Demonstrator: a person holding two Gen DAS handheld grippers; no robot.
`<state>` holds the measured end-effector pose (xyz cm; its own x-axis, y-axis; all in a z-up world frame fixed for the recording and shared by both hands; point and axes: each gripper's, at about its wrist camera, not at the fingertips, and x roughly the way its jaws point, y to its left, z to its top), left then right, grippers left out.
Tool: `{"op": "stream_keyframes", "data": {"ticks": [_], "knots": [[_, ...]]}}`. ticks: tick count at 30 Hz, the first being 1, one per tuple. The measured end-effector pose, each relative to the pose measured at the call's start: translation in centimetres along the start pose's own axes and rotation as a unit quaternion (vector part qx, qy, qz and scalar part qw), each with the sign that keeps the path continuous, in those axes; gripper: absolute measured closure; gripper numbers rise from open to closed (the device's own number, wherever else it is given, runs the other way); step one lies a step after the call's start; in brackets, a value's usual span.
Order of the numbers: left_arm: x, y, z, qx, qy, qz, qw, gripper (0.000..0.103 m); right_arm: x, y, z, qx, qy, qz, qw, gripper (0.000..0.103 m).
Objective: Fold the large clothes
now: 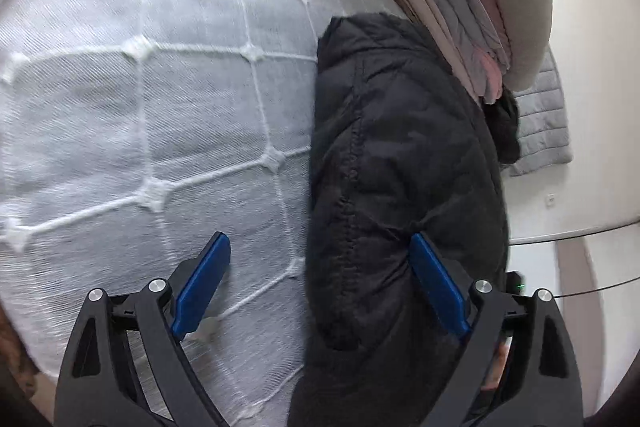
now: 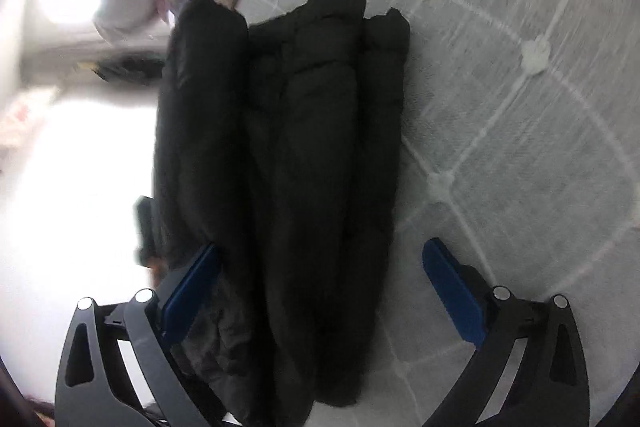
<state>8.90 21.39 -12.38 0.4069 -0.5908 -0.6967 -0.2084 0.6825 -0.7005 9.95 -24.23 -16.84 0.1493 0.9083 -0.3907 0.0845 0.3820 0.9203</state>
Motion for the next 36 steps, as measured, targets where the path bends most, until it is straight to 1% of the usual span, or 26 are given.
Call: {"op": "stream_keyframes", "data": {"ticks": [2, 3, 4, 5, 6, 8, 12, 13, 14, 15, 17, 18, 19, 20, 21, 22, 23, 24, 25, 26, 27, 28, 29, 30, 33, 36], "knots": [[0.8, 0.2, 0.1, -0.015, 0.018, -0.036, 0.9991, 0.015, 0.3, 0.1, 0.2, 0.002, 0.007, 0.052, 0.999, 0.005], [1.2, 0.1, 0.2, -0.015, 0.027, -0.047, 0.9984, 0.015, 0.9, 0.2, 0.2, -0.002, 0.015, 0.055, 0.998, 0.005], [1.8, -0.3, 0.1, -0.010, 0.034, -0.048, 0.9982, 0.015, 1.6, 0.3, 0.3, -0.005, 0.026, 0.057, 0.998, 0.005], [1.9, -0.6, 0.1, 0.001, 0.037, -0.040, 0.9985, 0.015, 2.1, 0.5, 0.4, -0.008, 0.033, 0.059, 0.998, 0.005], [1.7, -1.3, 0.1, 0.024, 0.025, -0.011, 0.9993, 0.015, 2.5, 0.7, 0.4, -0.013, 0.038, 0.057, 0.998, 0.005], [1.5, -1.7, 0.2, 0.044, 0.014, 0.021, 0.9987, 0.014, 2.9, 0.9, 0.5, -0.017, 0.046, 0.062, 0.997, 0.005], [2.3, -2.0, 0.5, 0.041, 0.030, 0.024, 0.9984, 0.012, 4.6, 1.8, 1.0, -0.029, 0.073, 0.032, 0.996, 0.005], [2.3, -2.0, 0.7, 0.034, 0.030, 0.008, 0.9990, 0.012, 4.8, 1.9, 1.3, -0.025, 0.074, 0.027, 0.997, 0.005], [2.4, -2.0, 0.7, 0.024, 0.036, -0.021, 0.9988, 0.012, 5.1, 2.0, 1.4, -0.026, 0.075, 0.022, 0.997, 0.005], [2.9, -2.2, 0.9, 0.024, 0.045, -0.039, 0.9979, 0.012, 5.2, 2.1, 1.5, -0.029, 0.072, 0.021, 0.997, 0.005], [4.9, -3.2, 0.1, 0.035, 0.079, -0.069, 0.9939, 0.013, 6.2, 3.2, 1.3, -0.043, 0.056, 0.013, 0.997, 0.006], [5.5, -3.7, -0.3, 0.043, 0.080, -0.069, 0.9935, 0.023, 6.4, 3.7, 0.9, -0.061, 0.040, -0.002, 0.997, 0.006], [5.8, -4.5, -0.7, 0.062, 0.070, -0.057, 0.9940, 0.026, 6.5, 4.3, 0.4, -0.077, 0.027, -0.015, 0.997, 0.010], [5.8, -5.1, -0.9, 0.075, 0.058, -0.051, 0.9942, 0.039, 6.9, 4.9, -0.2, -0.091, 0.014, -0.022, 0.996, 0.015], [5.6, -5.5, -1.0, 0.080, 0.049, -0.052, 0.9942, 0.054, 7.0, 5.2, -0.4, -0.092, 0.006, -0.024, 0.995, 0.038], [5.2, -5.9, -1.0, 0.087, 0.036, -0.049, 0.9944, 0.058, 6.9, 5.5, -0.7, -0.092, -0.006, -0.021, 0.996, 0.052], [4.7, -6.5, -1.1, 0.100, 0.018, -0.040, 0.9940, 0.067, 6.8, 5.7, -0.9, -0.093, -0.014, -0.019, 0.995, 0.056], [4.2, -7.0, -1.4, 0.113, 0.004, -0.031, 0.9931, 0.073, 6.6, 6.2, -1.2, -0.098, -0.025, -0.020, 0.995, 0.063], [3.8, -7.7, -1.6, 0.128, -0.009, -0.017, 0.9916, 0.075, 6.5, 6.6, -1.5, -0.102, -0.030, -0.020, 0.994, 0.067], [3.7, -8.4, -1.8, 0.145, -0.023, -0.002, 0.9891, 0.078, 6.5, 7.1, -1.8, -0.108, -0.036, -0.019, 0.993, 0.068], [3.1, -9.9, -2.6, 0.183, -0.051, 0.024, 0.9816, 0.081, 6.4, 7.9, -2.0, -0.119, -0.043, -0.021, 0.992, 0.070], [2.6, -10.8, -3.3, 0.204, -0.067, 0.036, 0.9759, 0.082, 6.3, 8.9, -2.2, -0.134, -0.053, -0.022, 0.989, 0.072], [1.7, -12.2, -4.0, 0.235, -0.094, 0.044, 0.9663, 0.083, 6.4, 9.7, -2.3, -0.141, -0.058, -0.020, 0.988, 0.073], [0.9, -12.6, -3.1, 0.247, -0.107, 0.045, 0.9621, 0.083, 6.3, 10.6, -2.4, -0.150, -0.066, -0.015, 0.986, 0.073], [-2.0, -13.4, -2.7, 0.260, -0.143, 0.036, 0.9542, 0.083, 5.9, 13.0, -1.9, -0.172, -0.076, 0.001, 0.982, 0.073], [-5.9, -12.7, -0.9, 0.257, -0.173, 0.035, 0.9503, 0.083, 5.3, 14.8, -2.2, -0.204, -0.076, 0.004, 0.976, 0.073]]}}
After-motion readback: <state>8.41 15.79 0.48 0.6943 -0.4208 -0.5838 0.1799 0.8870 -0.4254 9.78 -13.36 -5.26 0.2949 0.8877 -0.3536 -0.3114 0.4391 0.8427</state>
